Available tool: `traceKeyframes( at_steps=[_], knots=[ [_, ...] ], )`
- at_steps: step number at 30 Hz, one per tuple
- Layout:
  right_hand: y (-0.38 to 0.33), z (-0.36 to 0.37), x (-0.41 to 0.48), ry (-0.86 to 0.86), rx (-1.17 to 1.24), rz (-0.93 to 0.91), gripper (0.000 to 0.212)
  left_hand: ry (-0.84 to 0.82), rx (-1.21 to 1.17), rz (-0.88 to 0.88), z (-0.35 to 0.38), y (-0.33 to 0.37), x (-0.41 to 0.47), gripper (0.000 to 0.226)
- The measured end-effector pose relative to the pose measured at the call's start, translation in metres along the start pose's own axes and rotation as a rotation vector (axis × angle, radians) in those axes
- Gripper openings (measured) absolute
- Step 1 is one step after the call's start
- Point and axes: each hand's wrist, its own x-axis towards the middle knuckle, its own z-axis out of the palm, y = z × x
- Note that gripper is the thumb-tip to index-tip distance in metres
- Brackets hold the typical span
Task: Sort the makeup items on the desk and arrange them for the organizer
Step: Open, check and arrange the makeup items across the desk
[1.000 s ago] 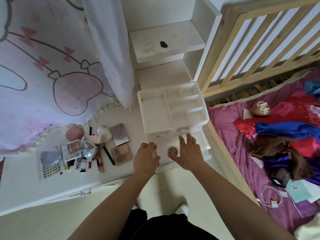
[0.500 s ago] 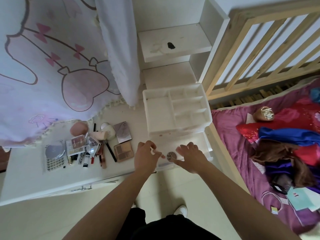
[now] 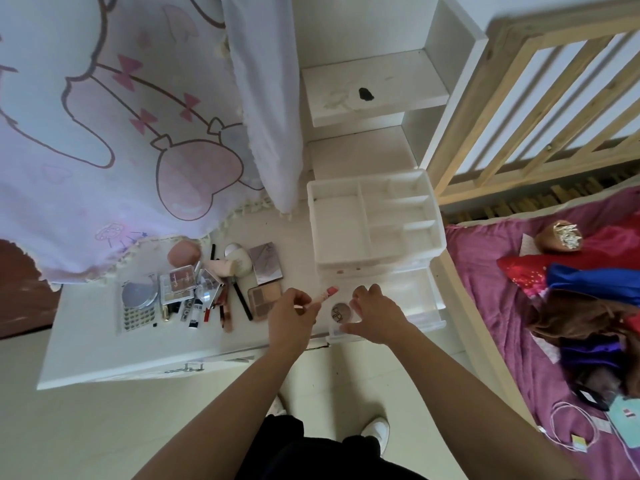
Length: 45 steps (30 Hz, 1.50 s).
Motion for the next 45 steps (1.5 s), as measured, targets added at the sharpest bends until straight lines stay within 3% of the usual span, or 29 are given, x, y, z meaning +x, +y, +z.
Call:
traceKeyframes(
  at_steps=[4, 10, 14, 16, 19, 22, 25, 30, 35, 39, 41, 43, 45],
  knots=[
    [-0.003, 0.003, 0.007, 0.000, -0.105, -0.113, 0.087, 0.018, -0.043, -0.009, -0.013, -0.003, -0.001, 0.016],
    [-0.012, 0.007, 0.014, 0.008, 0.060, -0.071, 0.057, 0.131, -0.114, 0.005, -0.031, -0.012, 0.001, 0.017],
    [-0.019, 0.004, 0.001, 0.157, 0.244, -0.010, 0.043, 0.201, -0.084, -0.022, -0.049, -0.028, 0.006, 0.018],
    [-0.026, 0.004, -0.011, 0.229, 0.321, -0.025, 0.047, 0.253, -0.054, -0.042, -0.060, -0.035, 0.010, 0.020],
    [-0.047, 0.005, -0.028, 0.380, 0.376, -0.128, 0.052, 0.315, -0.067, -0.109, -0.076, -0.043, 0.015, 0.031],
    [-0.083, 0.007, -0.028, 0.500, 0.379, -0.267, 0.052, 0.357, -0.127, -0.188, -0.092, -0.058, 0.024, 0.028],
    [-0.122, 0.012, -0.004, 0.406, 0.419, -0.288, 0.049, 0.388, -0.172, -0.244, -0.110, -0.076, 0.033, 0.023],
    [-0.166, 0.044, 0.058, 0.121, 0.373, -0.112, 0.037, 0.434, -0.182, -0.268, -0.156, -0.106, 0.051, 0.021],
    [-0.199, 0.072, 0.097, 0.050, 0.497, -0.022, 0.044, 0.445, -0.068, -0.218, -0.209, -0.130, 0.085, 0.015],
    [-0.216, 0.081, 0.101, 0.115, 0.702, 0.026, 0.056, 0.399, 0.053, -0.194, -0.233, -0.131, 0.117, 0.010],
    [-0.217, 0.081, 0.096, 0.113, 0.795, 0.119, 0.049, 0.365, 0.072, -0.198, -0.237, -0.131, 0.136, 0.010],
    [-0.213, 0.082, 0.092, 0.075, 0.834, 0.197, 0.038, 0.291, 0.063, -0.173, -0.238, -0.131, 0.153, 0.018],
    [-0.206, 0.083, 0.090, 0.051, 0.823, 0.252, 0.043, 0.140, 0.067, -0.162, -0.236, -0.129, 0.163, 0.026]
  ],
)
